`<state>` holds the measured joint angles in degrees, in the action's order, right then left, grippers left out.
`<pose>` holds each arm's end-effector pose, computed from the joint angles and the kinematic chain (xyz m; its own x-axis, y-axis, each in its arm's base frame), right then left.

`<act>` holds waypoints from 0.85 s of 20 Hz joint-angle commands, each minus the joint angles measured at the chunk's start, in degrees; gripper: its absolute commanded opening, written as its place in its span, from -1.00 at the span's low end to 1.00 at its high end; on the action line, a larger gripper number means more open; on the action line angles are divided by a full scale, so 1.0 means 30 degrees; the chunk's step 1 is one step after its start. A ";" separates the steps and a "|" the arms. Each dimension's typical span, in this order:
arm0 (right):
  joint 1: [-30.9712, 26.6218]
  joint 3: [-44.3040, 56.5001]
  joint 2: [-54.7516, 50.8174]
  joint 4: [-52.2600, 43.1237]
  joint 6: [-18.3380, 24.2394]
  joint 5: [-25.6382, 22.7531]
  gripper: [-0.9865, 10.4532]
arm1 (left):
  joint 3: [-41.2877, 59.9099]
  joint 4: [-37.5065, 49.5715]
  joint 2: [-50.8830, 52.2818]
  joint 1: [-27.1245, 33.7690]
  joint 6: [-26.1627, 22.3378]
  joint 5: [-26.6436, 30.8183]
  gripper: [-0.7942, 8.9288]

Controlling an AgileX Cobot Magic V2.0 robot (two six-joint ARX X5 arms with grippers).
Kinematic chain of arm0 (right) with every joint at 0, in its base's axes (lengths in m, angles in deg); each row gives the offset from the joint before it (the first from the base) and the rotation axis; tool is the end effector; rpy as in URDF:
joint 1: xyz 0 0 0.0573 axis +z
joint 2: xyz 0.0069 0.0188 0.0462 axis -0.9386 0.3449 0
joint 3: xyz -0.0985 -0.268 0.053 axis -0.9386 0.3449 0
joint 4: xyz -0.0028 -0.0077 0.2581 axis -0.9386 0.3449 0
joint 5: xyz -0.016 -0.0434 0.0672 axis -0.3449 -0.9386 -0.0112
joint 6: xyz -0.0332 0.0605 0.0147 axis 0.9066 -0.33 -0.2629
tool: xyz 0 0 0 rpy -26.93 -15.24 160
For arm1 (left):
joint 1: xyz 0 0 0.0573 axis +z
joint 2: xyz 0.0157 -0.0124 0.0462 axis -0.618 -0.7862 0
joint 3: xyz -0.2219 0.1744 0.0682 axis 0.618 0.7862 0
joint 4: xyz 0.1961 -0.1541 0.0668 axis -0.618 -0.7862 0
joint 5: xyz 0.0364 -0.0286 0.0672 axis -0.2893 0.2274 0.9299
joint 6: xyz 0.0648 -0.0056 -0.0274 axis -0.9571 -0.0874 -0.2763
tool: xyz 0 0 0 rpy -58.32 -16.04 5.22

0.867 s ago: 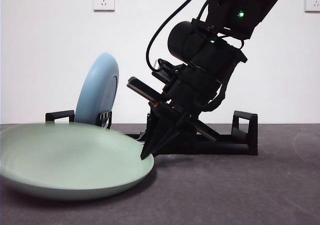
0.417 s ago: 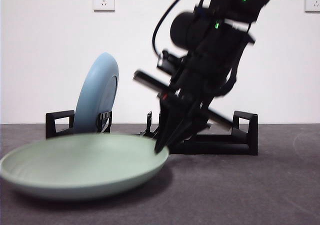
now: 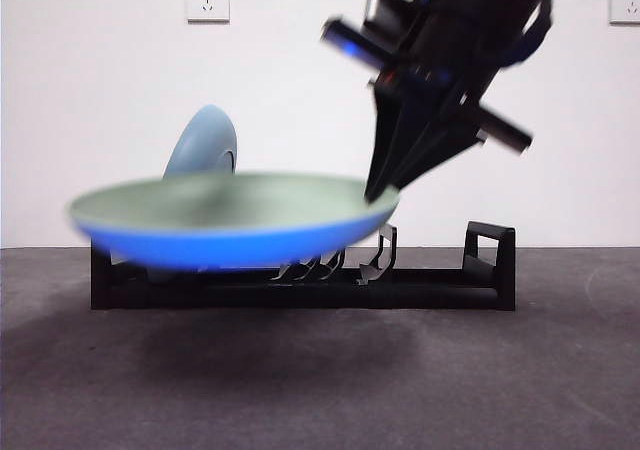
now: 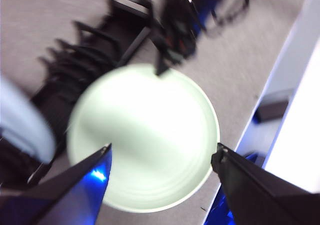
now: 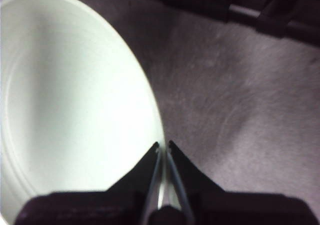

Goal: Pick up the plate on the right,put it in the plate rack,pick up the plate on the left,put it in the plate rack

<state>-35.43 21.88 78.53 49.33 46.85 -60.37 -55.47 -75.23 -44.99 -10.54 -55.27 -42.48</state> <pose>0.2665 0.1987 0.2524 0.2701 0.4861 -0.8311 -0.4187 0.8366 0.3532 0.1249 -0.1438 0.3790 0.4659 -0.5614 -0.6839 0.8362 0.5321 0.1329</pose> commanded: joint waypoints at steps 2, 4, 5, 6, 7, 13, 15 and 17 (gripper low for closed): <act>-0.0765 0.0044 -0.0954 0.0532 0.0087 0.0087 -0.86 | 0.0022 0.0466 -0.1785 -0.2725 -0.0546 0.1705 -0.13; -0.1413 0.0044 -0.1443 0.1362 0.0095 0.0095 -0.86 | 0.0022 0.0670 -0.3082 -0.4568 -0.1078 0.3526 -0.13; -0.1785 0.0044 -0.1632 0.1865 0.0153 0.0102 -0.86 | 0.0022 0.0845 -0.3883 -0.5632 -0.1370 0.4685 -0.13; -0.2098 0.0044 -0.1829 0.2273 0.0197 0.0109 -0.86 | 0.0022 0.1056 -0.4648 -0.6615 -0.1668 0.5748 -0.13; -0.2317 0.0044 -0.2025 0.2521 0.0393 0.0197 -0.86 | 0.0022 0.1341 -0.5362 -0.7380 -0.1989 0.6652 -0.13; -0.2841 0.0044 -0.3694 0.3279 0.0699 0.0233 -0.86 | 0.0022 0.3279 -0.8451 -0.8714 -0.2718 0.8225 -0.13; -0.2849 0.0044 -0.4218 0.3803 0.0874 0.0233 -0.86 | 0.0022 0.3730 -0.8932 -0.8626 -0.2798 0.8342 -0.13; -0.2987 0.0044 -0.4641 0.4197 0.1093 0.0248 -0.86 | 0.0022 0.4248 -0.9107 -0.8597 -0.2863 0.8335 -0.13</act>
<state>-44.37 21.88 64.80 62.36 49.47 -59.93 -55.47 -62.95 -72.02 -36.48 -63.25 -17.68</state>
